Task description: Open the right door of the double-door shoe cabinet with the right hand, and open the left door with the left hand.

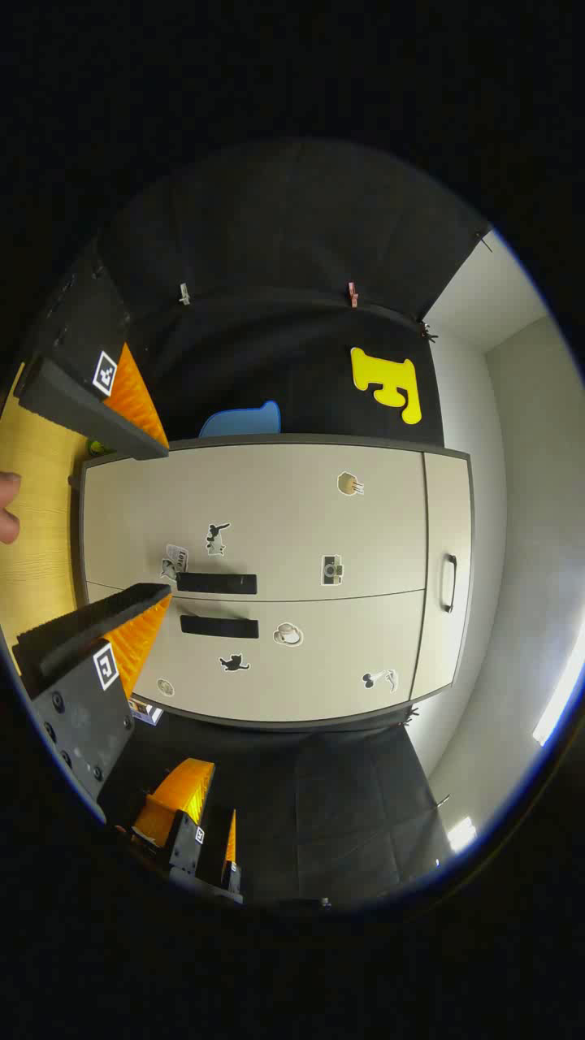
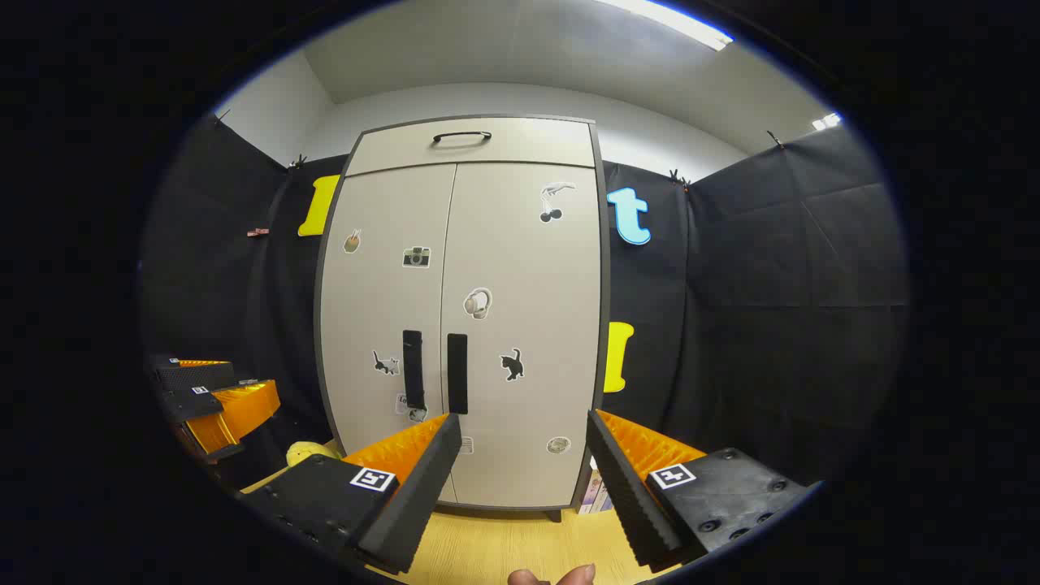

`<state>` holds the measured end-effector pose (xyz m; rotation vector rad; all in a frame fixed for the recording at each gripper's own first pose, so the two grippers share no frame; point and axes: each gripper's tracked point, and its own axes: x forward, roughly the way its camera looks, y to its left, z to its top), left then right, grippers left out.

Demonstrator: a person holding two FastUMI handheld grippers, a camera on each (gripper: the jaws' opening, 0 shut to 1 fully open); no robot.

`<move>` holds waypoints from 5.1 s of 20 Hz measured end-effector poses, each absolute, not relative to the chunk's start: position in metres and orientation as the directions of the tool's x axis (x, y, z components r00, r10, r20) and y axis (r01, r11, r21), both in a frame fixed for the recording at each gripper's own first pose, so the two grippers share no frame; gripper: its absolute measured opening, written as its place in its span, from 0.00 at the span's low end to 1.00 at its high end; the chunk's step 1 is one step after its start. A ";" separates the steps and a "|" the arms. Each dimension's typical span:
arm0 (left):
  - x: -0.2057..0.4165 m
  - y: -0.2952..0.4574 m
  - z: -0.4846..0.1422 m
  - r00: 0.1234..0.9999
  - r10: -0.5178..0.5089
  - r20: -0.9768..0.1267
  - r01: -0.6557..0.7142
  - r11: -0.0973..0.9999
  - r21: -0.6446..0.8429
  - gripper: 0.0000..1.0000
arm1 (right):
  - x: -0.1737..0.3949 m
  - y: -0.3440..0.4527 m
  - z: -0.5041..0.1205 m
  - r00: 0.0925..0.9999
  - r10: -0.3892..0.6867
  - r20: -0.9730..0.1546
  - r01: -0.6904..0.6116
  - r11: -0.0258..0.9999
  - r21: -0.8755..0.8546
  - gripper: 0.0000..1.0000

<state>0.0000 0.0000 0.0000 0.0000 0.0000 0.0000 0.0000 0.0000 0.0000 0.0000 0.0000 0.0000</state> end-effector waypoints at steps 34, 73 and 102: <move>-0.001 0.014 -0.012 1.000 -0.002 0.012 0.001 1.000 0.029 0.94 | 0.098 0.061 0.012 0.998 0.057 0.033 -0.058 0.998 0.032 0.98; -0.003 0.056 -0.034 0.998 0.069 -0.011 -0.069 0.998 0.000 0.94 | 0.217 0.093 -0.053 0.994 0.053 -0.096 -0.046 0.996 0.073 0.20; -0.023 -0.052 -0.025 1.000 -0.023 -0.012 0.023 0.999 0.022 0.94 | 0.165 0.036 -0.044 0.986 0.135 -0.099 -0.123 0.985 0.118 0.15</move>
